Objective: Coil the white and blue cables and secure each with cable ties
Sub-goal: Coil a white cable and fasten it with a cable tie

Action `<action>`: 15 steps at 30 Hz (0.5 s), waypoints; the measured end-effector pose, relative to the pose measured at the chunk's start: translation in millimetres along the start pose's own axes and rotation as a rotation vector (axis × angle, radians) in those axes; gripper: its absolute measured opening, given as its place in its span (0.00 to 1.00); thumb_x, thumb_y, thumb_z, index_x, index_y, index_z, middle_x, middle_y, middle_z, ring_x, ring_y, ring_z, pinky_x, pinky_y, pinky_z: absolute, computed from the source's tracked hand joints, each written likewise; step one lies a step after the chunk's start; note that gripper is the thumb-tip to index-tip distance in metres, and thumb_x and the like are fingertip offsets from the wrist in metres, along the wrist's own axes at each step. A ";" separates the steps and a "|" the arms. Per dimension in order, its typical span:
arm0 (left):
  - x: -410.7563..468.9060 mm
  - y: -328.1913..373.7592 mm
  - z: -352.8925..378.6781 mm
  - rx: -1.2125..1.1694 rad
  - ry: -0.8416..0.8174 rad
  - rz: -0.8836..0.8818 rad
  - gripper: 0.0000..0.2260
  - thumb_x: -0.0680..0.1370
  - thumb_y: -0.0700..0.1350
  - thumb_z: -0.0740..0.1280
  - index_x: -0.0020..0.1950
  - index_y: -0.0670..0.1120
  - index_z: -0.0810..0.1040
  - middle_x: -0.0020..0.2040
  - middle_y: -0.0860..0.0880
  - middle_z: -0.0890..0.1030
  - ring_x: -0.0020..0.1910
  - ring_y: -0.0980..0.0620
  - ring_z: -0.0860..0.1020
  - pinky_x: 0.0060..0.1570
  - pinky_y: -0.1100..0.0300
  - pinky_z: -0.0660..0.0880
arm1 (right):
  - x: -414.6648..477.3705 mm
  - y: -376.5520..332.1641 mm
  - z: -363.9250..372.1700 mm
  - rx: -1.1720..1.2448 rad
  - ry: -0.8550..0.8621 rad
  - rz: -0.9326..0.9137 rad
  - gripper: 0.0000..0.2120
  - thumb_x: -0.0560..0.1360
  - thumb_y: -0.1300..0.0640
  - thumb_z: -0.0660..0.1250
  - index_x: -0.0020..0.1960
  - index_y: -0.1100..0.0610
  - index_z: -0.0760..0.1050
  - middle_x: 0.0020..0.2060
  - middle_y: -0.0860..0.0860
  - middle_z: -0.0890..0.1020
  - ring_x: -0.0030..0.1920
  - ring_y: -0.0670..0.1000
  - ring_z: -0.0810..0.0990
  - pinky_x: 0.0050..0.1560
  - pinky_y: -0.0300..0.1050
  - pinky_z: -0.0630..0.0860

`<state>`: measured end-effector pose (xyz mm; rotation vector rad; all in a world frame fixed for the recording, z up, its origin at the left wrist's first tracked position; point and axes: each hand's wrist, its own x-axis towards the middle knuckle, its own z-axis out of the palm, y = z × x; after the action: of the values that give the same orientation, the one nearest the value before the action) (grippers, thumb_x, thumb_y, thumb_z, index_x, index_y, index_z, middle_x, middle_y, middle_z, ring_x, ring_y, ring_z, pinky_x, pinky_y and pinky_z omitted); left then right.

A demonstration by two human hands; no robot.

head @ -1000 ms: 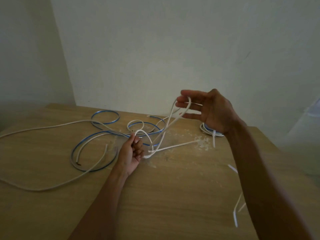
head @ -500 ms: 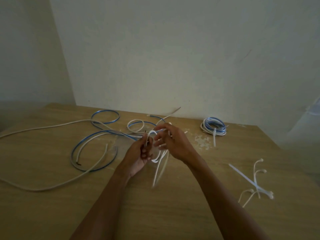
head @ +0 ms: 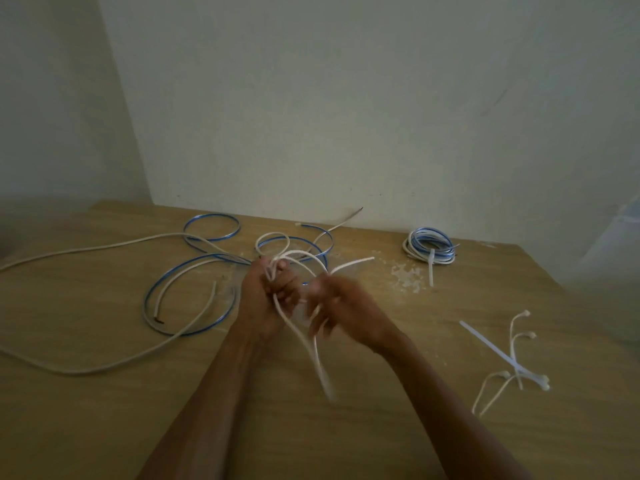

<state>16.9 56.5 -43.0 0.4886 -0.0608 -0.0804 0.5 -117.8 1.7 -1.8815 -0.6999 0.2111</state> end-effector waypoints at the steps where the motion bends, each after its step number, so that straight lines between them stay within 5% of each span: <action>1: -2.3 3.2 -1.0 -0.036 -0.012 0.002 0.10 0.77 0.50 0.60 0.37 0.48 0.66 0.25 0.54 0.55 0.24 0.55 0.54 0.23 0.62 0.56 | 4.3 9.0 -8.3 0.077 0.276 -0.018 0.08 0.83 0.59 0.62 0.47 0.55 0.76 0.37 0.52 0.82 0.32 0.50 0.83 0.30 0.41 0.75; 3: -4.6 6.7 -3.0 -0.081 -0.023 -0.001 0.15 0.79 0.53 0.59 0.34 0.50 0.63 0.26 0.54 0.53 0.25 0.55 0.52 0.26 0.61 0.52 | 10.1 30.1 -20.2 -0.123 0.623 -0.009 0.08 0.80 0.48 0.67 0.46 0.52 0.76 0.38 0.47 0.82 0.37 0.45 0.82 0.37 0.41 0.77; 7: -1.2 1.1 1.0 -0.054 -0.007 0.009 0.19 0.80 0.53 0.58 0.30 0.51 0.63 0.23 0.55 0.55 0.24 0.55 0.51 0.25 0.61 0.50 | 4.3 43.1 -12.4 -0.138 0.306 0.333 0.27 0.74 0.32 0.65 0.46 0.58 0.79 0.37 0.53 0.86 0.36 0.53 0.85 0.43 0.52 0.83; 10: -5.0 3.1 6.0 -0.010 0.012 0.032 0.19 0.79 0.53 0.59 0.29 0.50 0.63 0.21 0.54 0.59 0.25 0.54 0.51 0.26 0.60 0.50 | -0.1 36.6 3.5 -0.201 0.052 0.248 0.17 0.74 0.44 0.74 0.46 0.58 0.84 0.36 0.52 0.87 0.32 0.45 0.84 0.36 0.39 0.79; 12: -4.9 2.3 7.5 -0.011 0.046 0.066 0.20 0.81 0.53 0.58 0.29 0.50 0.63 0.21 0.53 0.59 0.24 0.54 0.53 0.27 0.61 0.52 | 0.4 35.1 4.1 -0.146 0.040 0.161 0.07 0.76 0.55 0.73 0.47 0.60 0.85 0.35 0.52 0.86 0.29 0.39 0.79 0.33 0.35 0.73; 15: -3.3 7.2 3.6 -0.081 0.182 0.214 0.17 0.81 0.53 0.56 0.33 0.49 0.63 0.25 0.52 0.62 0.25 0.54 0.61 0.28 0.61 0.62 | -0.3 38.0 -20.8 -0.022 0.104 0.145 0.06 0.79 0.59 0.69 0.47 0.57 0.85 0.30 0.48 0.81 0.27 0.41 0.72 0.30 0.34 0.68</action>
<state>13.8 61.4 -36.6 0.4047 0.0690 0.1704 23.7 -144.2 -23.5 -1.9514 -0.4969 0.1967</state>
